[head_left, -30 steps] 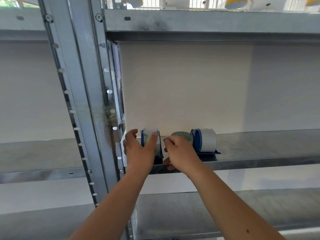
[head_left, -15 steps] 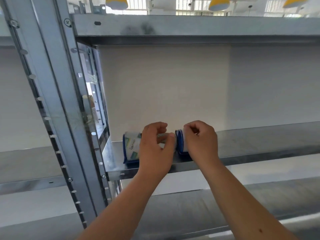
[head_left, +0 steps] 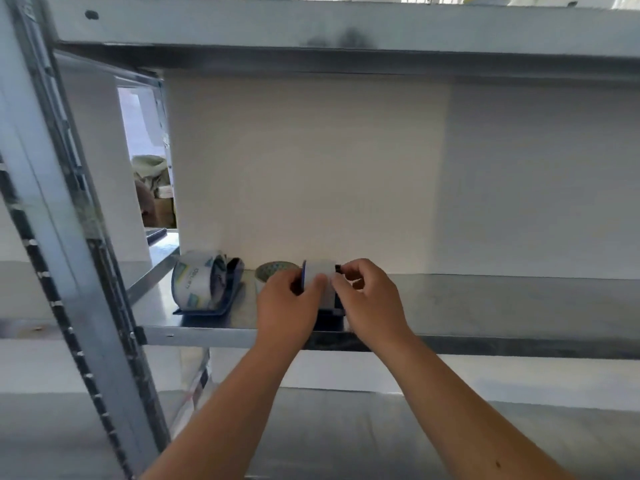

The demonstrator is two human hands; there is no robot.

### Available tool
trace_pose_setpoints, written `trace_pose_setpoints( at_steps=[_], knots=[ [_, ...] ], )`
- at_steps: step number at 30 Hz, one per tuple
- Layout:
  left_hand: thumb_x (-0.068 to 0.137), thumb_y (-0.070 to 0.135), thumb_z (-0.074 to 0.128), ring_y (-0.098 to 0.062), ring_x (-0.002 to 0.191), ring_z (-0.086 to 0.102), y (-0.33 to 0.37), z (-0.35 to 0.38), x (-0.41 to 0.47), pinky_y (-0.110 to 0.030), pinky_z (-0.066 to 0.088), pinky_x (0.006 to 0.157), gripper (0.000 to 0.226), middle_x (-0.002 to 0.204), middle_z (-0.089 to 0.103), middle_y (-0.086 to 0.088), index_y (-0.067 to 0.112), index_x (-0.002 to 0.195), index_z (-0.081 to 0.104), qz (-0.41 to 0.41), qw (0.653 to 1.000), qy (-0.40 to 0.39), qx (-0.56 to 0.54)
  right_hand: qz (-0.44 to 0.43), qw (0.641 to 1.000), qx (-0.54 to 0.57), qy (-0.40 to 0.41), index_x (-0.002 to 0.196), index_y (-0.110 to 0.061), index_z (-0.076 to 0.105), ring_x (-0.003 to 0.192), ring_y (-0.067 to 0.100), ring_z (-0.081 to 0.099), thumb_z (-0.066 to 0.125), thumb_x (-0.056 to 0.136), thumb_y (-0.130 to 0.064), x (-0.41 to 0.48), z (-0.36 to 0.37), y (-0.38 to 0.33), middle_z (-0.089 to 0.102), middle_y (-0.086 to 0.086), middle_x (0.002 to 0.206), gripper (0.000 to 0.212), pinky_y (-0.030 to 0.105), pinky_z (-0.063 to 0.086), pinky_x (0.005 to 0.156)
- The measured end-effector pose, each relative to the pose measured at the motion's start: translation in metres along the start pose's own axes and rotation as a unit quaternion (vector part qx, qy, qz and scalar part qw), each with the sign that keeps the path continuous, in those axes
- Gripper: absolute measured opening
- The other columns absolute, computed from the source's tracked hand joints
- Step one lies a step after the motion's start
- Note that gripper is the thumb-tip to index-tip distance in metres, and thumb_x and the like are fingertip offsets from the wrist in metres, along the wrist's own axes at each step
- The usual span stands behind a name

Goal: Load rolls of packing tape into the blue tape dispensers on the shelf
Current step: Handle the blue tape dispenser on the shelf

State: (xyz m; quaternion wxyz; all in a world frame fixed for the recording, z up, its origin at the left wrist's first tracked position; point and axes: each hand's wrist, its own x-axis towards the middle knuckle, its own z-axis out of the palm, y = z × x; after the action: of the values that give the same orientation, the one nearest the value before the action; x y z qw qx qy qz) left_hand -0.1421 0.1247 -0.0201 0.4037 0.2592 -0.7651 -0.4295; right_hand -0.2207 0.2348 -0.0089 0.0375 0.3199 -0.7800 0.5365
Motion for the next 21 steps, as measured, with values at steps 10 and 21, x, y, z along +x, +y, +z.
trace_pose_setpoints(
  at_steps=[10,21],
  knots=[
    [0.086,0.045,0.074,-0.028,0.077,0.061,0.005,0.002,0.022,-0.051,0.058,0.075,0.057,0.081,0.063,-0.016,-0.011,0.091,0.064,-0.096,0.974,-0.046,-0.202,-0.015,0.991,-0.092,-0.098,0.114,-0.019,0.068,0.093,0.012,0.068,0.072,0.094,-0.043,0.000,-0.003,0.018,0.075,-0.004,0.107,0.031,0.008,0.042,0.070],
    [0.072,0.050,0.083,-0.025,0.084,0.059,0.050,-0.005,0.080,-0.040,0.049,0.077,0.045,0.092,0.061,-0.008,0.014,0.092,0.064,-0.143,0.944,-0.101,-0.281,0.041,0.990,-0.093,-0.100,0.099,-0.023,0.074,0.084,0.006,0.067,0.084,0.081,-0.046,0.007,-0.001,0.020,0.074,-0.009,0.094,0.031,0.015,0.049,0.073]
  ],
)
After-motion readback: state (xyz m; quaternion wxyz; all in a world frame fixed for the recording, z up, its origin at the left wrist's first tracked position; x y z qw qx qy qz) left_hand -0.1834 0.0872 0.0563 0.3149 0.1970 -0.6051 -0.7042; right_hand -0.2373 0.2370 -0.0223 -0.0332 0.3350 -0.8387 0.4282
